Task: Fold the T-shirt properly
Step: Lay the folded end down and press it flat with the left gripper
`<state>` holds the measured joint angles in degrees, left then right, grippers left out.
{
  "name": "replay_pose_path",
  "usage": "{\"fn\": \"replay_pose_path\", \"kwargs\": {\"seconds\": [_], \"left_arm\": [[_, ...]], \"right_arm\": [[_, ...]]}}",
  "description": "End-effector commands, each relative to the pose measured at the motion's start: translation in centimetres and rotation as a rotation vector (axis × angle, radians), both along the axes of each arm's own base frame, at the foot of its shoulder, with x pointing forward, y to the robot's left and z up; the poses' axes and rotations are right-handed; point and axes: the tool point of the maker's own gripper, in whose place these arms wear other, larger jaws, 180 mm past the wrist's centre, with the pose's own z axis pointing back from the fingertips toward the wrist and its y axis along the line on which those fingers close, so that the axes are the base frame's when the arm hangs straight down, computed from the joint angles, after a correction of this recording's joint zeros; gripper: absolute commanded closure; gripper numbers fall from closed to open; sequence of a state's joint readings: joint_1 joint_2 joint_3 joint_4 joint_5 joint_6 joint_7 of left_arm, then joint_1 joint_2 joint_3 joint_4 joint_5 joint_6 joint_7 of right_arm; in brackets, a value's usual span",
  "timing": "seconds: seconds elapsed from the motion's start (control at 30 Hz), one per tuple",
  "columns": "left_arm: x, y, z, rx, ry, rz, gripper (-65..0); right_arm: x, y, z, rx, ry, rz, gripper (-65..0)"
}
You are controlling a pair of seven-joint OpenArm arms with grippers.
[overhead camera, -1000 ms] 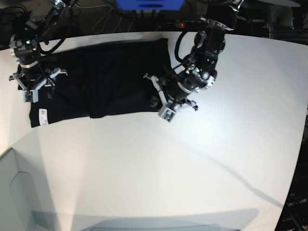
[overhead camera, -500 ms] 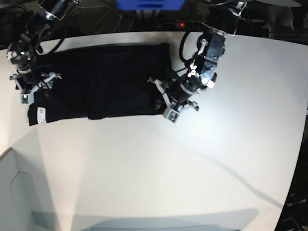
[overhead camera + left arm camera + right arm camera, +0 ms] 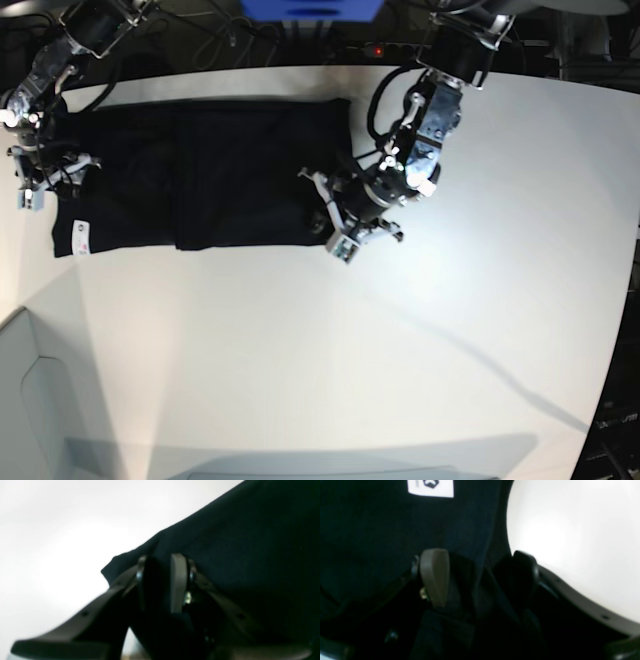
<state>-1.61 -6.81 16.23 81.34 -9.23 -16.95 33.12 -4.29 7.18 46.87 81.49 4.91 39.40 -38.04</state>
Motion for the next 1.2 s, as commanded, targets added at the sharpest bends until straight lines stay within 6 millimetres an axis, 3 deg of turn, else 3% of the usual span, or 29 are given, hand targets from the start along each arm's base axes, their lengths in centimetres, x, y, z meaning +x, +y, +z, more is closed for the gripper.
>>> {"fn": "replay_pose_path", "kwargs": {"seconds": [0.0,0.13,0.2,0.4,0.47,0.63,0.7,0.77,0.87,0.97,1.17], "left_arm": [[0.3,-0.1,0.4,-0.001,-0.006,-0.003,-13.8],[0.5,0.1,0.7,-0.002,-0.014,0.004,-13.8],[0.7,0.1,0.9,-0.002,-0.022,0.003,-13.8],[1.2,0.2,1.3,-0.004,-0.033,0.007,-13.8],[1.8,0.0,2.7,-0.014,-0.069,0.003,-13.8],[2.1,-1.0,6.7,-0.052,-0.171,-0.016,-13.8],[1.8,-0.9,8.3,-0.065,-0.210,-0.011,-13.8],[1.7,0.7,8.9,-0.072,-0.225,0.038,-13.8],[1.6,4.3,7.8,-0.061,-0.193,0.148,-13.8],[0.8,6.9,4.5,-0.033,-0.109,0.214,-13.8],[-0.4,7.9,-0.2,-0.006,0.019,0.242,-13.8]], "right_arm": [[-0.4,0.0,-0.4,-0.003,0.038,0.014,-41.2],[-0.9,1.0,-1.6,0.034,0.063,0.014,-40.5],[-1.2,1.5,-2.3,0.055,0.073,0.012,-36.3],[-1.9,1.9,-3.4,0.083,0.103,0.007,-8.4],[-2.2,1.9,-3.5,0.083,0.110,0.007,0.0],[-2.2,1.8,-3.3,0.078,0.103,0.007,0.0],[-1.6,1.2,-2.1,0.050,0.070,0.003,0.0],[-0.7,0.8,-0.1,0.001,0.023,0.013,0.0],[0.6,1.4,2.7,-0.047,-0.051,0.025,0.0],[1.5,2.1,5.1,-0.087,-0.109,0.036,0.0],[2.3,4.1,7.8,-0.112,-0.188,0.042,0.0]]}}
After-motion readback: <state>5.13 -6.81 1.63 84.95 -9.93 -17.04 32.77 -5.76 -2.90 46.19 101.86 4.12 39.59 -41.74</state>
